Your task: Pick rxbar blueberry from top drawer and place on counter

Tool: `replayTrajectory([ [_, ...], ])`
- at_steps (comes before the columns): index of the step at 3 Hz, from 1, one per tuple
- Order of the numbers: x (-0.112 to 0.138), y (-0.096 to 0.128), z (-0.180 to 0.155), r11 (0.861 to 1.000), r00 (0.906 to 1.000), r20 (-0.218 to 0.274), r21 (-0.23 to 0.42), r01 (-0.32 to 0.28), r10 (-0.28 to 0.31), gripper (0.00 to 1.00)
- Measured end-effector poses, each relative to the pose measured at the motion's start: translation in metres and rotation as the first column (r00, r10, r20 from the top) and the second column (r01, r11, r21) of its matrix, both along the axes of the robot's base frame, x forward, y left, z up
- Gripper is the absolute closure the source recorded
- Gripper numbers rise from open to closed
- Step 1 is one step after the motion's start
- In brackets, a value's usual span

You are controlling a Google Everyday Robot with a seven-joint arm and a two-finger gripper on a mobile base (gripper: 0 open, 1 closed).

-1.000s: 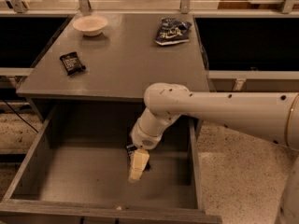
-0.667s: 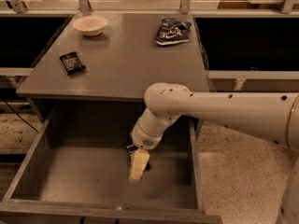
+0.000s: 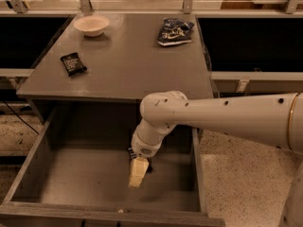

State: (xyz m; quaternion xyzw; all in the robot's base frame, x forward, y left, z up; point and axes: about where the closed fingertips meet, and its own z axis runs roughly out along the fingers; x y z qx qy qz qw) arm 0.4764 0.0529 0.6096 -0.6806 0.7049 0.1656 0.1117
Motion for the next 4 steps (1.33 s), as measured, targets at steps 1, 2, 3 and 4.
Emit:
replayTrajectory([
  [1,-0.0039,0.0067,-0.0122,1.000,0.9998,-0.010,-0.017,-0.020,0.020,0.00],
  [2,-0.0039,0.0067,-0.0122,1.000,0.9998,-0.010,-0.017,-0.020,0.020,0.00],
  [3,-0.0040,0.0067,-0.0122,1.000,0.9998,-0.010,-0.017,-0.020,0.020,0.26],
  [4,-0.0040,0.0067,-0.0122,1.000,0.9998,-0.010,-0.017,-0.020,0.020,0.50],
])
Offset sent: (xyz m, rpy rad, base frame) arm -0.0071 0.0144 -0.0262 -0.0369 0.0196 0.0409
